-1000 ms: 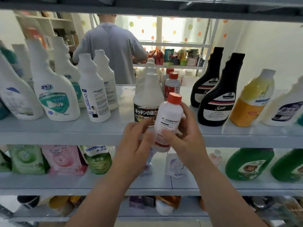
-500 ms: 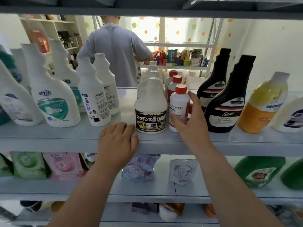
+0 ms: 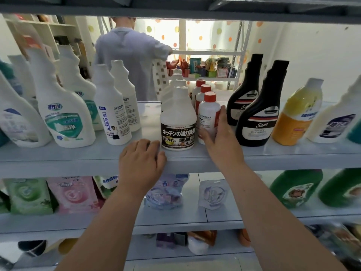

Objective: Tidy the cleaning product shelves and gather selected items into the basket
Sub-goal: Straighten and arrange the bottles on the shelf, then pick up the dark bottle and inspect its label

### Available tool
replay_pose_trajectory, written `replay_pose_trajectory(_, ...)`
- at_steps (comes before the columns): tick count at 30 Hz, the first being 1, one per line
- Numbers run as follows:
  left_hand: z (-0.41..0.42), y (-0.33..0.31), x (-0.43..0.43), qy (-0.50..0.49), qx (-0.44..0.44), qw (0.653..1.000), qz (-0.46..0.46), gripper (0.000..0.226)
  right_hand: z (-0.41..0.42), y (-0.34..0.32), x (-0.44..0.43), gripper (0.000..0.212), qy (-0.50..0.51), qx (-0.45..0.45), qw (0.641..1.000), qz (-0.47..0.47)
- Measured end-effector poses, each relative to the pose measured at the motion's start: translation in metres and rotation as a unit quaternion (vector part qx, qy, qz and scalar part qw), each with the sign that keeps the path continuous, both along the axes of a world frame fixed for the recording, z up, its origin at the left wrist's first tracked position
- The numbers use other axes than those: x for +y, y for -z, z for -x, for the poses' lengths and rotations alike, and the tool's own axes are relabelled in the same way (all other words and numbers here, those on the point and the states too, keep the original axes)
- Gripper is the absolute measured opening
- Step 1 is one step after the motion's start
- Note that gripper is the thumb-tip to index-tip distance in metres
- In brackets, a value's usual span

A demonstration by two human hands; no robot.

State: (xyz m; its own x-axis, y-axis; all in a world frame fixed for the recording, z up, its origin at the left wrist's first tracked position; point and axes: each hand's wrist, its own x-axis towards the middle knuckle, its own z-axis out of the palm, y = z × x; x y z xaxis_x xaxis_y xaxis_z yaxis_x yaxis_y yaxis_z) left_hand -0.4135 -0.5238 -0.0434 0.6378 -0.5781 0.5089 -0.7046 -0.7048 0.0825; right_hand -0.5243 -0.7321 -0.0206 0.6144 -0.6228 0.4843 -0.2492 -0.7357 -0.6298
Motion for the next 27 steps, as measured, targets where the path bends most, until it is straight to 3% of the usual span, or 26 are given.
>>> replay_pose_trajectory(2, -0.001, 0.002, 0.001, 0.003, -0.01, 1.0, 0.007, 0.05, 0.016, 0.009, 0.009, 0.086, 0.01, 0.035, 0.997, 0.066)
replay_pose_trajectory(5, 0.0, 0.01, 0.007, 0.006, -0.025, 1.0, 0.016, 0.053, 0.049, 0.034, 0.018, 0.058, 0.003, 0.087, 0.975, 0.204)
replay_pose_trajectory(8, 0.01, 0.028, 0.016, 0.004, -0.034, 0.999, 0.035, 0.056, 0.084, 0.051, 0.011, 0.049, -0.001, 0.126, 0.955, 0.267)
replay_pose_trajectory(15, 0.06, 0.054, 0.011, 0.01, -0.048, 0.995, 0.086, 0.073, 0.148, 0.049, -0.044, 0.053, 0.03, 0.121, 0.959, 0.253)
replay_pose_trajectory(21, 0.135, 0.048, -0.067, 0.166, -0.061, 0.983, 0.055, 0.056, 0.187, 0.047, -0.115, 0.043, 0.052, 0.079, 0.964, 0.247)
replay_pose_trajectory(24, 0.168, 0.029, -0.118, 0.232, -0.056, 0.963, 0.126, 0.053, 0.192, 0.051, -0.129, 0.049, 0.036, 0.081, 0.962, 0.259)
replay_pose_trajectory(27, 0.174, -0.004, -0.168, 0.19, 0.047, 0.952, 0.236, 0.067, 0.189, 0.056, -0.133, 0.058, 0.025, 0.101, 0.956, 0.276)
